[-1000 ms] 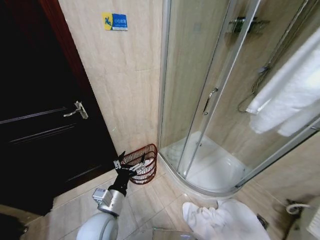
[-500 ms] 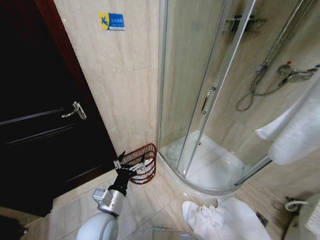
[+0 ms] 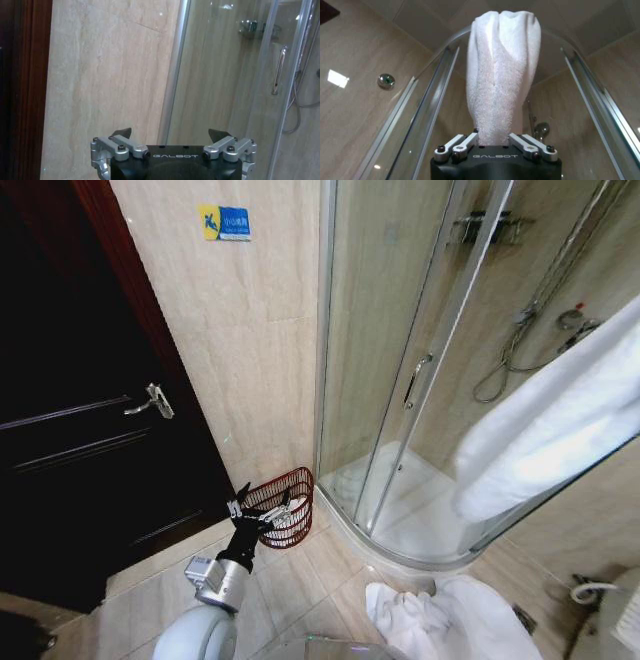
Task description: Discard the used towel into the hamper.
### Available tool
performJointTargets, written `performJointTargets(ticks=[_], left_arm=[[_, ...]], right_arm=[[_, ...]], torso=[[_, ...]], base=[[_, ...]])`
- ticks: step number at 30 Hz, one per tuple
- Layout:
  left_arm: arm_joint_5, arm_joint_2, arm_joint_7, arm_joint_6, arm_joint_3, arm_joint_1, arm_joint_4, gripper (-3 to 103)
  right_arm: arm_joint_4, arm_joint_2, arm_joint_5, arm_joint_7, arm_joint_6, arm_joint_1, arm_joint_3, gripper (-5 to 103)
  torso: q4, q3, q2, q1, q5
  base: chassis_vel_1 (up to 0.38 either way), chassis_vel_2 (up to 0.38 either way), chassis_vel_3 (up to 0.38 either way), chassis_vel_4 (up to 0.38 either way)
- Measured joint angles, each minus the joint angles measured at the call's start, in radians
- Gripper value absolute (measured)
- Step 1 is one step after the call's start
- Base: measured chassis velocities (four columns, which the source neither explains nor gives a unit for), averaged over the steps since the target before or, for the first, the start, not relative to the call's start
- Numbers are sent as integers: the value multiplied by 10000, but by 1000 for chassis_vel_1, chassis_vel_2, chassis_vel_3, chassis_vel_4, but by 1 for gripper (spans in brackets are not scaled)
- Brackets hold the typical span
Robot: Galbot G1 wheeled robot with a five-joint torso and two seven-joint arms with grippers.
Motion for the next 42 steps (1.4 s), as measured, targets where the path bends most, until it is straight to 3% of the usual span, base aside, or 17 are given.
performJointTargets(ticks=[12, 15, 23, 28, 42], left_arm=[[0, 1, 0, 0, -1, 0, 0, 100], [0, 1, -1, -1, -1, 0, 0, 100], [0, 1, -1, -1, -1, 0, 0, 100], [0, 0, -1, 0, -1, 0, 0, 100], [1, 1, -1, -1, -1, 0, 0, 100]], right_arm=[[295, 1866, -1074, -108, 843, -1076, -645, 13], [19, 2338, -1488, -297, 1380, -1427, -605, 13], [-428, 2940, -2179, -581, 2349, -1888, -498, 13], [-616, 3684, -2548, -890, 3125, -2308, -544, 13], [-801, 4655, -3387, -1260, 4111, -2569, -1213, 13]], torso=[[0, -1, 1, 0, -7], [0, -1, 1, 0, -7], [1, -1, 0, 0, -7], [0, -1, 1, 0, -6], [1, 0, 0, 0, -6]], base=[[0, 0, 0, 0], [0, 0, 0, 0], [0, 0, 0, 0], [0, 0, 0, 0], [0, 0, 0, 0]])
